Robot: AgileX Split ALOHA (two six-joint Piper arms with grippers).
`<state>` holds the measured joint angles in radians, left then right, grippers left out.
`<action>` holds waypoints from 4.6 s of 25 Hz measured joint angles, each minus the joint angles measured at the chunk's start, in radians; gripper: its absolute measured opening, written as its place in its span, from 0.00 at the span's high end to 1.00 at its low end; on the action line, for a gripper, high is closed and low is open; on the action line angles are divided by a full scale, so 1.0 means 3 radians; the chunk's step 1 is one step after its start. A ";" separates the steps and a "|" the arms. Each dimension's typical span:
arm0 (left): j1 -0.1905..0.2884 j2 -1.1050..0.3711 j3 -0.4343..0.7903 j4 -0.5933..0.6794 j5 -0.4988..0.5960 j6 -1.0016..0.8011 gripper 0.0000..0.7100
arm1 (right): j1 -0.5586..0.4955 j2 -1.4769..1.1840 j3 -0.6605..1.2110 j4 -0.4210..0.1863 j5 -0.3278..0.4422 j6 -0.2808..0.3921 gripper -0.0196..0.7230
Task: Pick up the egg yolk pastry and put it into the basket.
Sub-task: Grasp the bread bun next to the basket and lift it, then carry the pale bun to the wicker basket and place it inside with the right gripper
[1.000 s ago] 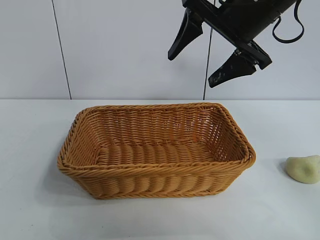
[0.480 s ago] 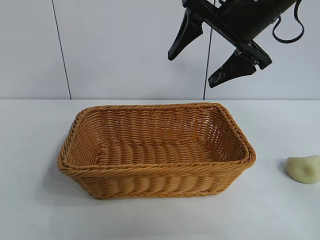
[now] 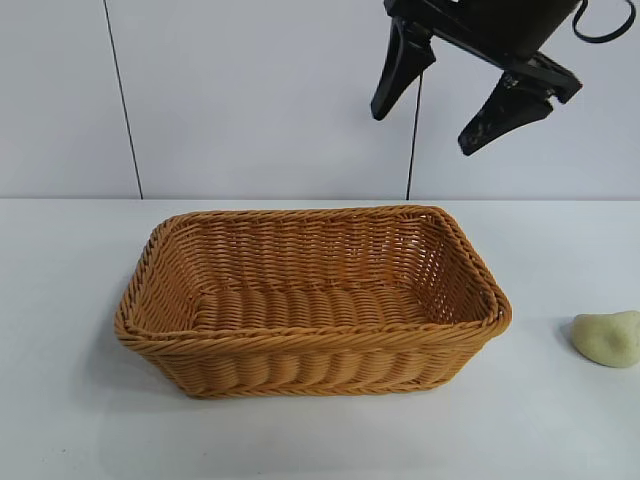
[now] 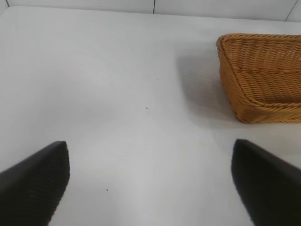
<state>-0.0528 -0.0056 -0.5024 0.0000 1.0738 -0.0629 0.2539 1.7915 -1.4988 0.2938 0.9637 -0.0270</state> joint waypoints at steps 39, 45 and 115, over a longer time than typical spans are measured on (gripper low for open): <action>0.0000 0.0000 0.0000 0.0000 0.0000 0.0000 0.06 | -0.0864 0.0637 0.0890 -0.0731 -0.0509 0.0229 0.12; 0.0000 0.0000 0.0000 0.0000 0.0000 0.0000 0.06 | -0.0864 0.0845 0.0894 -0.0746 -0.0502 0.0233 0.12; 0.0000 0.0000 0.0000 0.0000 0.0000 0.0000 0.06 | 0.1156 0.1288 -0.0433 -0.0759 -0.0229 0.0715 0.08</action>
<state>-0.0528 -0.0056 -0.5024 0.0000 1.0738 -0.0629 0.6006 2.1778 -1.6287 0.0660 0.8951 0.1874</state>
